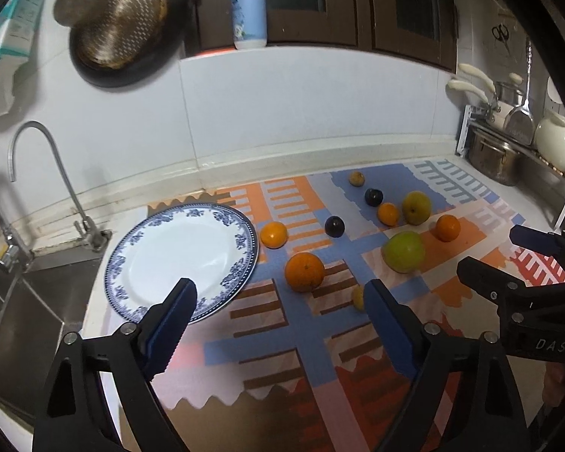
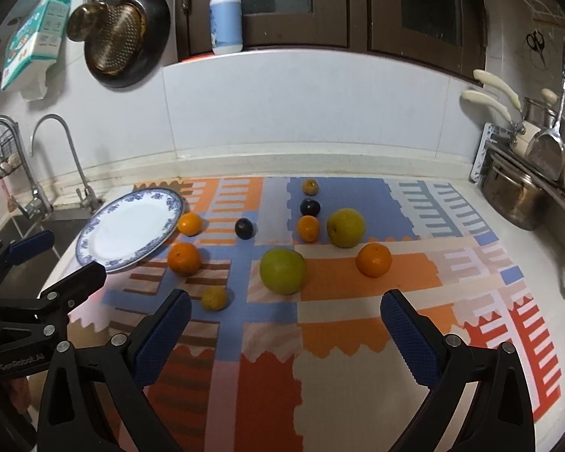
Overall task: Organize fruits
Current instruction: 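Move left tool toward the large orange while right tool approaches the green pear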
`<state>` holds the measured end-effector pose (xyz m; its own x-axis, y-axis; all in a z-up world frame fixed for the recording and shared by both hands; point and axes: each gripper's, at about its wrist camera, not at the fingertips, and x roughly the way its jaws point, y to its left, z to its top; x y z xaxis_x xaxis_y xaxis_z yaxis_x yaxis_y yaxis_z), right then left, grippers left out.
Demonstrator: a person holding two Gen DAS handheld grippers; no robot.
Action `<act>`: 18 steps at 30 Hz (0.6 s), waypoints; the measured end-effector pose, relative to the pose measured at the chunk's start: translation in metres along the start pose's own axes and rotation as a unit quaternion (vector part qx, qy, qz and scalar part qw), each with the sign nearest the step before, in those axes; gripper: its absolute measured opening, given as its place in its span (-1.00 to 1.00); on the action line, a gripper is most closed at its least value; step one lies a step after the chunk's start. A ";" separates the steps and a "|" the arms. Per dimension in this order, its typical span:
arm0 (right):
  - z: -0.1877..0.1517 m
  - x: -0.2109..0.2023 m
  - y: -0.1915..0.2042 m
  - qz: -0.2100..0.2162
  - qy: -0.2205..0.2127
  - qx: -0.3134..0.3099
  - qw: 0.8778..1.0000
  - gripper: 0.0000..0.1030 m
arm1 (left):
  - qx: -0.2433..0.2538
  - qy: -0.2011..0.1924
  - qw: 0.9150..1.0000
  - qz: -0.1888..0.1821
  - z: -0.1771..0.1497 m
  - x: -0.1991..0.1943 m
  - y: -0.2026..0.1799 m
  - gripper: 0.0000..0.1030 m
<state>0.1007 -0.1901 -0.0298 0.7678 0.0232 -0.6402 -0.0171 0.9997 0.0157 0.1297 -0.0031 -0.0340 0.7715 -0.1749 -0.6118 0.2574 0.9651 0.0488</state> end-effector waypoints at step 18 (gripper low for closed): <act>0.005 0.080 -0.013 0.029 0.074 0.019 0.997 0.53 | 0.035 0.069 0.996 -0.037 0.008 0.084 -0.002 0.36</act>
<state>0.1654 -0.2007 -0.0778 0.6641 0.0838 -0.7430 -0.0322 0.9960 0.0836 0.1983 -0.0216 -0.0788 0.6624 -0.2126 -0.7184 0.3554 0.9333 0.0515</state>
